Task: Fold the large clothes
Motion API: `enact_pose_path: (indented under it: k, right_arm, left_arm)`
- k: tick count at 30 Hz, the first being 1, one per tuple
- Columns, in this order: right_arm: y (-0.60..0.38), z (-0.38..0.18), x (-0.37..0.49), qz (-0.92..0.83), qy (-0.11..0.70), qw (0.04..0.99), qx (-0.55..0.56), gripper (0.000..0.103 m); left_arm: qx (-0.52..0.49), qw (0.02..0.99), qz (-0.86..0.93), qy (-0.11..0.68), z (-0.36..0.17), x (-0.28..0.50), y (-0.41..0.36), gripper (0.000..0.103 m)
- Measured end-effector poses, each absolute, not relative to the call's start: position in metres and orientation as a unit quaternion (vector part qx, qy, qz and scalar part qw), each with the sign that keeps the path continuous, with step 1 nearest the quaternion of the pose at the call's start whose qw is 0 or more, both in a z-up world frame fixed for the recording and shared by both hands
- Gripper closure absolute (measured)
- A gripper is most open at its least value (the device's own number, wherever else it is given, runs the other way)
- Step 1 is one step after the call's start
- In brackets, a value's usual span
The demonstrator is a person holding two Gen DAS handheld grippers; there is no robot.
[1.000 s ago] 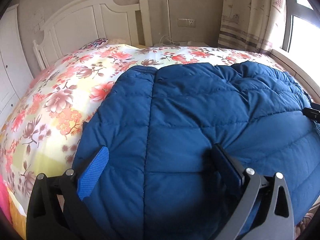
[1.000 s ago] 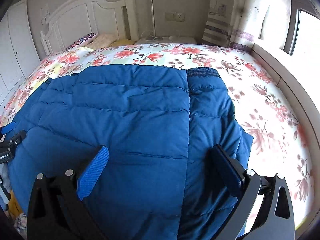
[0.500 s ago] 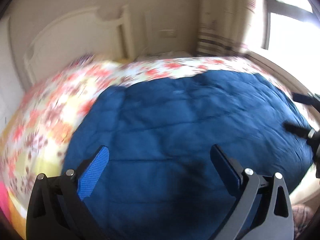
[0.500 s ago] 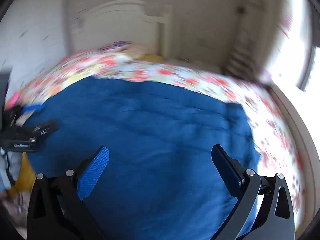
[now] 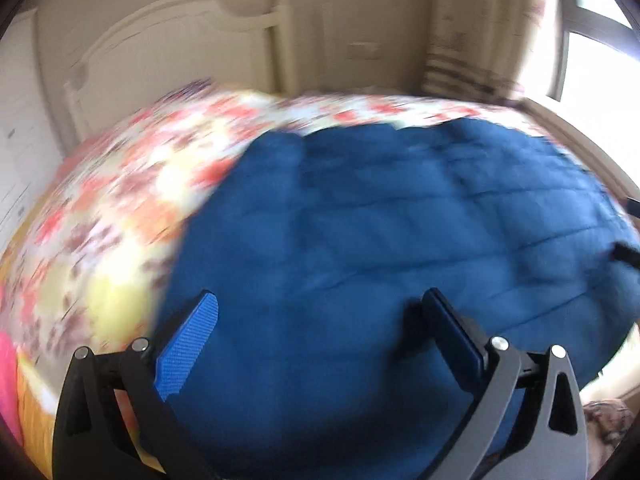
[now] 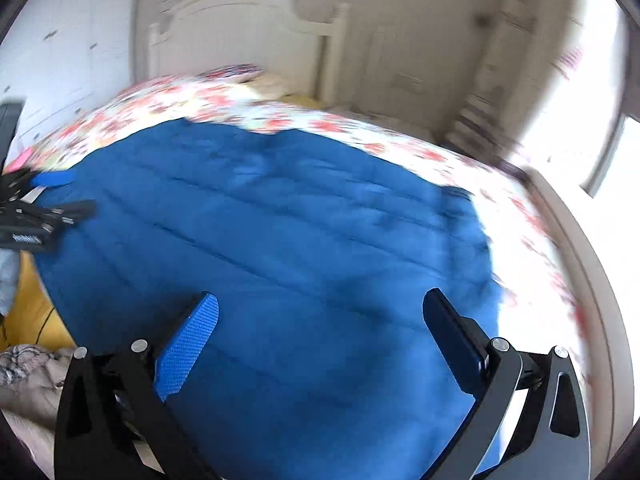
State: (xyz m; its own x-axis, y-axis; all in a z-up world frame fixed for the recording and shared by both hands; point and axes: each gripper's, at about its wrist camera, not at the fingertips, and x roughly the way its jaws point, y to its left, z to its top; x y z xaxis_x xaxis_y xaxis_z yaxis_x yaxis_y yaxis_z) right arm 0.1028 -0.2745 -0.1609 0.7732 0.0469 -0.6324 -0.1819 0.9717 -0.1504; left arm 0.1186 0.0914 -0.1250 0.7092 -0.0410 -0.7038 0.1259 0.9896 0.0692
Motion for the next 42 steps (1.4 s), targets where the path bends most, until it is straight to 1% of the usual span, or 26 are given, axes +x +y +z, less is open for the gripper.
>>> enact_pose_path:
  k: [2, 3, 4, 6, 9, 12, 14, 17, 18, 19, 21, 23, 26, 28, 30, 33, 37, 39, 40, 42]
  right_arm:
    - [-0.307, -0.176, 0.103, 0.033, 0.354, 0.932, -0.076, 0.005]
    - [-0.323, -0.183, 0.102, 0.048, 0.358, 0.932, -0.038, 0.005]
    - [-0.340, -0.190, 0.100, 0.063, 0.358, 0.931, 0.014, 0.005]
    - [-0.351, -0.195, 0.096, 0.069, 0.356, 0.931, 0.048, 0.005]
    - [-0.346, -0.182, 0.088, 0.036, 0.348, 0.936, 0.029, 0.005]
    - [-0.328, -0.157, 0.066, 0.068, 0.304, 0.950, 0.008, 0.006]
    - [-0.304, -0.151, 0.058, 0.089, 0.290, 0.952, -0.033, 0.006]
    - [-0.267, -0.175, 0.058, 0.125, 0.310, 0.937, -0.100, 0.006]
    - [-0.259, -0.190, 0.061, 0.116, 0.323, 0.931, -0.127, 0.005]
    - [-0.259, -0.200, 0.061, 0.112, 0.319, 0.933, -0.127, 0.005]
    - [-0.270, -0.195, 0.059, 0.121, 0.325, 0.934, -0.091, 0.006]
    - [-0.288, -0.182, 0.049, 0.107, 0.307, 0.943, -0.070, 0.006]
    - [-0.352, -0.172, 0.025, 0.086, 0.281, 0.955, 0.033, 0.006]
    - [-0.393, -0.181, 0.014, 0.075, 0.276, 0.952, 0.110, 0.007]
    - [-0.423, -0.200, -0.004, 0.082, 0.273, 0.938, 0.198, 0.014]
    - [-0.433, -0.225, -0.018, 0.097, 0.275, 0.922, 0.254, 0.018]
    - [-0.422, -0.235, -0.009, 0.132, 0.269, 0.913, 0.276, 0.020]
    - [-0.403, -0.239, 0.005, 0.147, 0.292, 0.906, 0.269, 0.020]
    - [-0.395, -0.237, 0.008, 0.142, 0.289, 0.911, 0.258, 0.019]
    - [-0.387, -0.235, 0.015, 0.150, 0.292, 0.911, 0.249, 0.019]
  left_arm:
    - [0.030, 0.923, -0.055, 0.379, -0.133, 0.116, 0.110, 0.002]
    - [0.026, 0.924, -0.058, 0.376, -0.134, 0.113, 0.113, 0.002]
    - [0.033, 0.925, -0.054, 0.375, -0.134, 0.113, 0.111, 0.002]
    - [0.046, 0.923, -0.037, 0.379, -0.131, 0.113, 0.105, 0.002]
    - [0.039, 0.926, -0.041, 0.374, -0.115, 0.104, 0.095, 0.005]
    - [0.068, 0.931, -0.089, 0.346, -0.101, 0.090, 0.068, 0.004]
    - [0.092, 0.926, -0.121, 0.346, -0.106, 0.083, 0.047, 0.004]
    - [0.144, 0.916, -0.119, 0.355, -0.133, 0.080, 0.022, 0.002]
    - [0.139, 0.918, -0.122, 0.350, -0.136, 0.080, 0.023, 0.002]
    - [0.126, 0.916, -0.133, 0.358, -0.136, 0.082, 0.029, 0.002]
    - [0.118, 0.914, -0.134, 0.364, -0.133, 0.084, 0.037, 0.002]
    - [0.099, 0.920, -0.123, 0.360, -0.126, 0.084, 0.049, 0.002]
    - [0.058, 0.922, -0.128, 0.361, -0.120, 0.087, 0.063, 0.002]
    - [0.047, 0.924, -0.131, 0.357, -0.114, 0.091, 0.062, 0.002]
    - [0.049, 0.925, -0.139, 0.351, -0.105, 0.094, 0.054, 0.002]
    - [0.077, 0.928, -0.147, 0.334, -0.092, 0.107, 0.027, 0.002]
    - [0.118, 0.928, -0.140, 0.323, -0.093, 0.141, -0.003, 0.002]
    - [0.129, 0.924, -0.133, 0.336, -0.106, 0.161, -0.013, 0.002]
    - [0.127, 0.916, -0.136, 0.356, -0.117, 0.173, -0.017, 0.002]
    - [0.103, 0.910, -0.155, 0.371, -0.127, 0.183, -0.012, 0.002]
